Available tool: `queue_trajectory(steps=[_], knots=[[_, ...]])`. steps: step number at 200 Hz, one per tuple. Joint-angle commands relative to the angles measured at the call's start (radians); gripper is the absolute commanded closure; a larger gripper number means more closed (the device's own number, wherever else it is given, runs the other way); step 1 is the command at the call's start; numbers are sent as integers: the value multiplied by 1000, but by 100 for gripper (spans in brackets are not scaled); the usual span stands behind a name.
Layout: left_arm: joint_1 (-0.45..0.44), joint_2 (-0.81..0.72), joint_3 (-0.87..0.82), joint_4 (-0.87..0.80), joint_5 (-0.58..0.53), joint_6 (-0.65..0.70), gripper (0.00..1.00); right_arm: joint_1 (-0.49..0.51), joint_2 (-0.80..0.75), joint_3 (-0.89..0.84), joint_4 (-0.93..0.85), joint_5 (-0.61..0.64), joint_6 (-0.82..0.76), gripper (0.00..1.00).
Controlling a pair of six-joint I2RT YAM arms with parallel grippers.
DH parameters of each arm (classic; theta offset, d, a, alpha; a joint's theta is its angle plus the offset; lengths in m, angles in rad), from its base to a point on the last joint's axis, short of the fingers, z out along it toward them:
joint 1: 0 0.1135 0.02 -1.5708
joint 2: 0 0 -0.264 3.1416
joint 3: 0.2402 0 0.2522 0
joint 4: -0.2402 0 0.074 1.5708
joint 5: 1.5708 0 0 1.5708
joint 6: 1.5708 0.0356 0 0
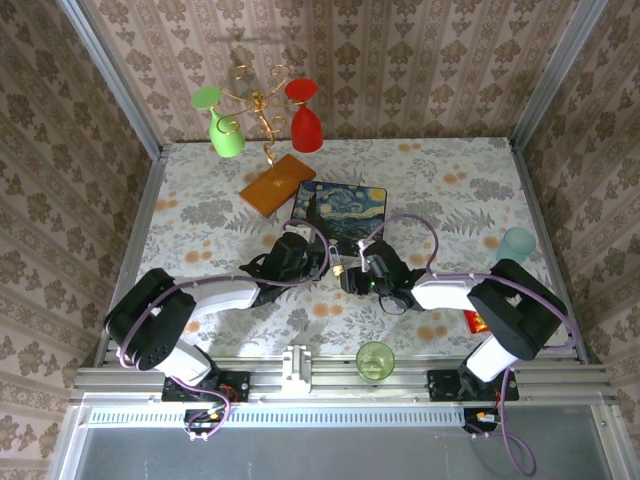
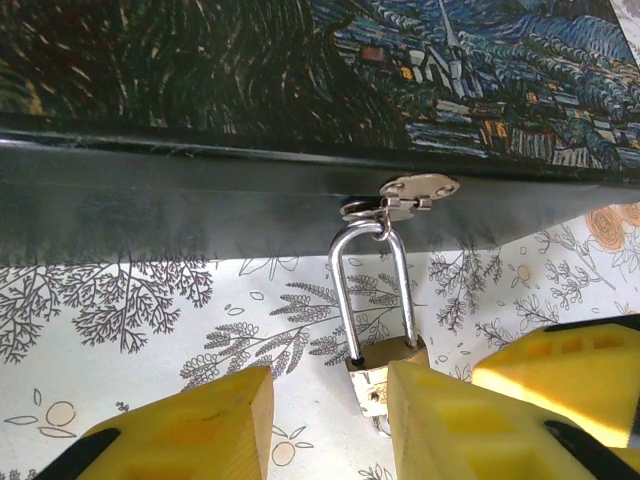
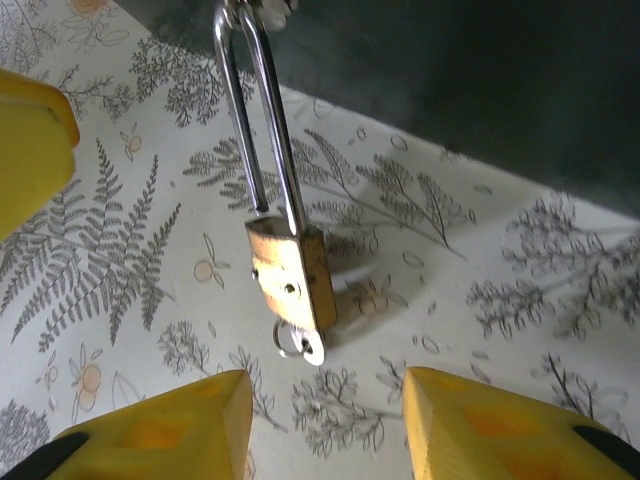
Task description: Unlock the padlock with the key
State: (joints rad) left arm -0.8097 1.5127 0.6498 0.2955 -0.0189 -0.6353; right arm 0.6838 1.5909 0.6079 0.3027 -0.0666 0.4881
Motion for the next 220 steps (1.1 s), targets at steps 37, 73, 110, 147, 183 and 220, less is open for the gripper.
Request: queue_trajectory(steps=[37,73,110,147,183,220], knots=[[14,22,-34,67,33,-24,66,7,102,80,24,14,-115,54],[27,29,-56,104,46,-39,66,9,137,105,11,22,-144,59],[43,41,-72,129,57,-45,66,22,154,105,65,5,-145,58],[50,43,-90,149,63,-53,66,99,184,169,-77,233,-207,68],[49,53,-97,176,69,-64,66,169,165,172,-150,484,-210,79],[49,70,-95,195,81,-70,66,234,162,228,-262,680,-218,82]])
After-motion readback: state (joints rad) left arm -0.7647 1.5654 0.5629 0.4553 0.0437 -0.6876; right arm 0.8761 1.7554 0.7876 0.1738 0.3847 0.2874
